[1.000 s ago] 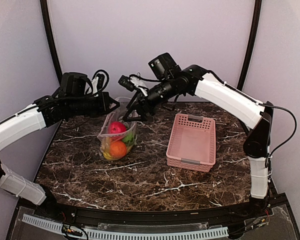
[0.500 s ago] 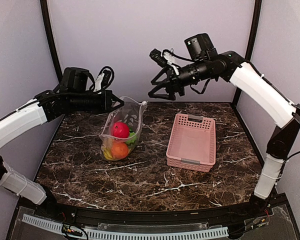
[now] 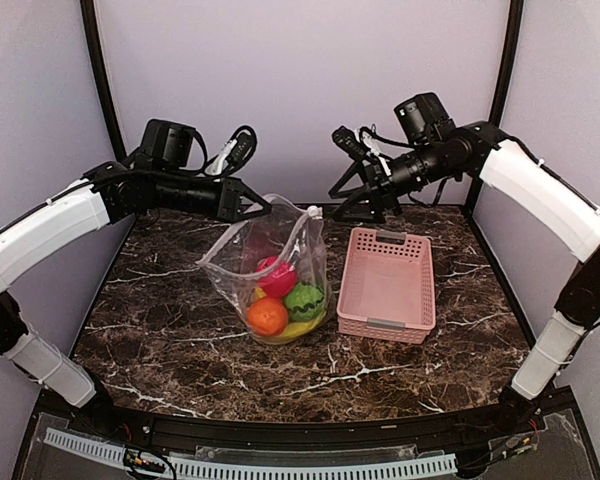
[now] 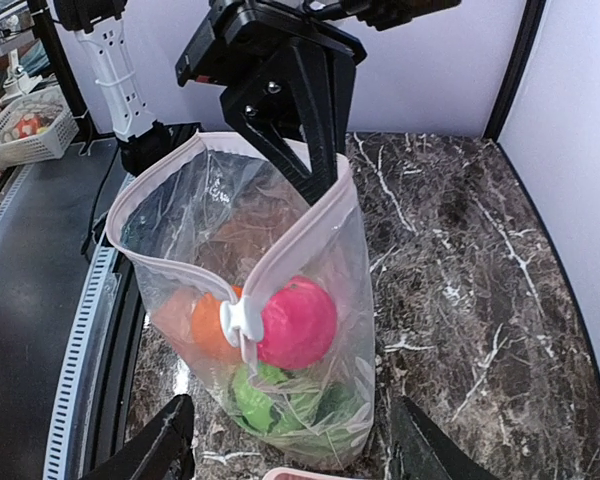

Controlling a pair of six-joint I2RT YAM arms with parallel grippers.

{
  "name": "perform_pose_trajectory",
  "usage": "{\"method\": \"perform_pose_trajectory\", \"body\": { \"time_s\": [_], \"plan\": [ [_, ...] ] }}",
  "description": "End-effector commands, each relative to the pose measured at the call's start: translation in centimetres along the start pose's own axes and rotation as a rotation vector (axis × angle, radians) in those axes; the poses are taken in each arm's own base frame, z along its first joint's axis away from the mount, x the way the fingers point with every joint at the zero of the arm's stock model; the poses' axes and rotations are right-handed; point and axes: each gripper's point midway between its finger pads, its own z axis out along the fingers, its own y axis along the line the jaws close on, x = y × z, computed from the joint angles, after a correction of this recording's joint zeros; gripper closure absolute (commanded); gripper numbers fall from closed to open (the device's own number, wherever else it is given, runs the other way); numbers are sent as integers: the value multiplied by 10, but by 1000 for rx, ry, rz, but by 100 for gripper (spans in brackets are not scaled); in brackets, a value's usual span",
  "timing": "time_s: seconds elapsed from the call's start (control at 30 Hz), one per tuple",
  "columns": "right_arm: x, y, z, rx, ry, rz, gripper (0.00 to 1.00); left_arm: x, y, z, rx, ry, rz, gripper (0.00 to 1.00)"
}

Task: Place the food in the zip-top bag and seal the zipper
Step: Adjust the zipper food storage bag at the center of the board.

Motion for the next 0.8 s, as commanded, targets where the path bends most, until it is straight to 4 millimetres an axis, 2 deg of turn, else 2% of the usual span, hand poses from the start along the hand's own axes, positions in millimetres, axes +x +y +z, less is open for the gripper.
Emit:
{"method": "perform_pose_trajectory", "body": {
  "time_s": [0.0,0.3,0.77],
  "plan": [
    [8,21,6,-82,-16,-6,37,23,6,17,40,65,-32,99],
    [27,10,26,-71,24,29,48,25,9,20,40,56,-46,99],
    [31,7,38,-77,39,49,67,20,6,18,50,31,-51,99]
  ]
}}
